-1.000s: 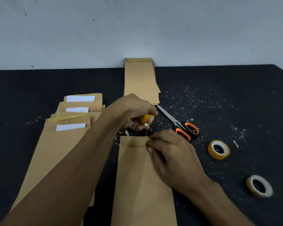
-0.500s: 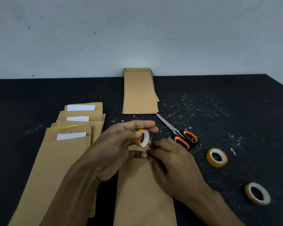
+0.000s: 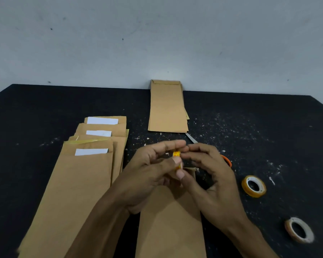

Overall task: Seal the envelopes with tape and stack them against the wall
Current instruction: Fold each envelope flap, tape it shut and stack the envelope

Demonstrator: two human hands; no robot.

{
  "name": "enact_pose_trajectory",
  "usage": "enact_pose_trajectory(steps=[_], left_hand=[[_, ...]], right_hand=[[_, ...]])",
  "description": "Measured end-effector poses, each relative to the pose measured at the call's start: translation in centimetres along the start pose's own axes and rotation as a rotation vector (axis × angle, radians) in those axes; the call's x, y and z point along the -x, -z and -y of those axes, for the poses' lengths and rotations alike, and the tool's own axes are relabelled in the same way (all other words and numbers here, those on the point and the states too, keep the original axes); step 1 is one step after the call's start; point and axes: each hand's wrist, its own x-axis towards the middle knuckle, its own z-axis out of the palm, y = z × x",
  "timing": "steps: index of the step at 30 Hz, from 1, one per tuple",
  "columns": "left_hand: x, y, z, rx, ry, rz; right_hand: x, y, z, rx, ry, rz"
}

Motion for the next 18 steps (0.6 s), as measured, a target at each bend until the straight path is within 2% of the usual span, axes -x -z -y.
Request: enact_pose_trajectory(steps=[4,8,13,18], left_hand=[[-0.1,-0.2,0.3,0.057,-0.039,0.027],[-0.3,-0.4,0.3,0.064,-0.159,-0.010],[-0.3,-0.2,0.0,0.049,-0.337,-0.087],[-0.3,-1.0,-0.6,-0.096,-0.425,-0.246]], right_hand=[[0.0,-0.4,0.1,-0.044,-0.080,0.060],[-0.3,-0.6,0.6,-0.107,-0.143,0.019],[-0.3,-1.1,1.4,-0.125,-0.142,-0.082],[0.1,-0.9,1.5,-0.113,-0.089,-0.040]])
